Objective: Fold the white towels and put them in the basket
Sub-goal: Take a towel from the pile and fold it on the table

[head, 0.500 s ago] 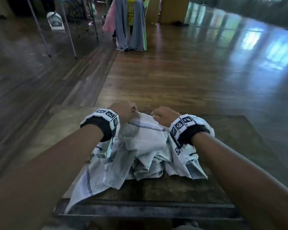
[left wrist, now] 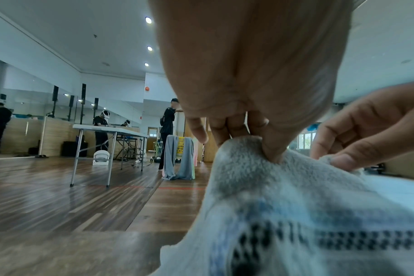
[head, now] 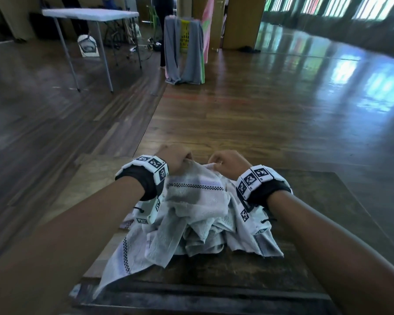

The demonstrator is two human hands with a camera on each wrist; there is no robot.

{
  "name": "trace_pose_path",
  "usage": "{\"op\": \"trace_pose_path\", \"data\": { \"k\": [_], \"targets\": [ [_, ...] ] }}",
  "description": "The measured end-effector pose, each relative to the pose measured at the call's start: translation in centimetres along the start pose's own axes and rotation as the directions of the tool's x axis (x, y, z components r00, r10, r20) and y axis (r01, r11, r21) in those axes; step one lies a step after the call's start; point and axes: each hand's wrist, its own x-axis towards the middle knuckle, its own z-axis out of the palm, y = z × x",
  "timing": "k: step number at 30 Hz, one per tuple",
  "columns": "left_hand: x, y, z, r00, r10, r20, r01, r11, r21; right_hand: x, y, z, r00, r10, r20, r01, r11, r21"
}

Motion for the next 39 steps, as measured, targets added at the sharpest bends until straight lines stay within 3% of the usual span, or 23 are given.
{"op": "trace_pose_path", "data": {
  "k": [6,10,15,21,23,27,29,33,36,39],
  "targets": [
    [-4.5,2.0,-7.0,0.989,0.032,-0.144,-0.035,0.999,-0.016,-5.4,-3.4,-7.6,0.978,-0.049,-0.201,0.055,0.998,0.022],
    [-8.1,4.1,-11.9,0.919,0.125,-0.374,-0.193,0.97,-0.151,-8.8,-5.3,-12.0,0.957,-0.06,-0.285,0.054,0.998,-0.029],
    [-11.4,8.4,-15.8,0.862,0.243,-0.446,-0.323,0.94,-0.111,-13.2,-9.7,-14.7,0.963,-0.195,-0.188,0.228,0.957,0.178],
    [-13.8,11.1,-16.6,0.845,0.284,-0.454,-0.362,0.927,-0.094,-16.1,-11.1,-15.8,0.963,-0.2,-0.18,0.239,0.944,0.227],
    [-14.2,11.2,-16.6,0.862,0.268,-0.43,-0.329,0.942,-0.073,-16.8,-11.1,-16.3,0.964,-0.188,-0.188,0.227,0.95,0.214],
    [-15.0,11.0,-16.1,0.932,0.243,-0.268,-0.23,0.97,0.08,-18.1,-10.9,-17.8,0.962,-0.186,-0.2,0.212,0.97,0.121],
    [-15.4,10.5,-15.5,0.964,0.209,-0.163,-0.202,0.978,0.058,-18.6,-10.6,-18.7,0.963,-0.192,-0.19,0.205,0.978,0.051],
    [-16.1,9.3,-13.6,0.986,0.165,-0.008,-0.163,0.981,0.105,-19.7,-10.1,-20.7,0.963,-0.202,-0.177,0.196,0.979,-0.053],
    [-16.8,8.4,-12.5,0.995,0.1,-0.028,-0.091,0.968,0.232,-20.5,-9.5,-21.9,0.974,-0.169,-0.149,0.158,0.984,-0.08],
    [-17.4,7.0,-12.7,0.995,0.071,-0.067,-0.057,0.979,0.197,-21.5,-8.6,-22.9,0.993,-0.084,-0.089,0.072,0.989,-0.132]
  ]
}}
